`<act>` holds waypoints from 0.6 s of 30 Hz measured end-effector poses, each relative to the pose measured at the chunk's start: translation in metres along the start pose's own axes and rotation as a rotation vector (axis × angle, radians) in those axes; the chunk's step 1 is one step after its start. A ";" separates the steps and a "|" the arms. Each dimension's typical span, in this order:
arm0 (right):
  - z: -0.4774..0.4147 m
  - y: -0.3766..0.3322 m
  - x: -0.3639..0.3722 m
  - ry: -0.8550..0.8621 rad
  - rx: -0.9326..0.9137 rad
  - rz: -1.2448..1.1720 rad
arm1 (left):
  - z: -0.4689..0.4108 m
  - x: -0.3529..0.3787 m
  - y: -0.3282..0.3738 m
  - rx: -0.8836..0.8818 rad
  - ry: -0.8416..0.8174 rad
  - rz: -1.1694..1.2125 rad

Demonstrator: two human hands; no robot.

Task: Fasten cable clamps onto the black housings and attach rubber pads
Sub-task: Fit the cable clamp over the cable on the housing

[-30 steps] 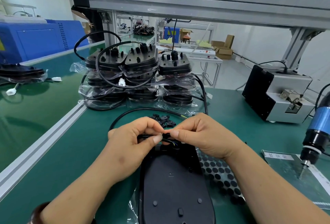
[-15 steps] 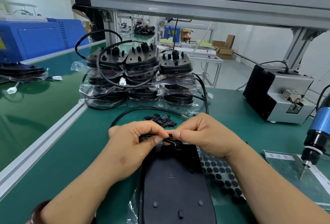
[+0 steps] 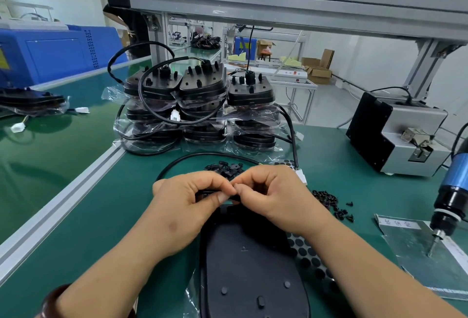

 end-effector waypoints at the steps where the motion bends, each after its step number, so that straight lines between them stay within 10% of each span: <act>1: 0.000 -0.001 0.000 -0.033 0.011 -0.014 | 0.000 0.000 0.001 0.012 0.001 0.008; 18: 0.003 -0.010 0.002 -0.059 0.079 -0.157 | 0.002 -0.004 0.005 0.027 0.032 -0.043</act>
Point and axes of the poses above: each hand's wrist, its own z-axis away from the middle knuckle, its own x-axis out of the palm, y = z × x, the point moved 4 cm from there along -z, towards the middle knuckle, and after that the axes turned 10 degrees about x, right-handed, at the moved point
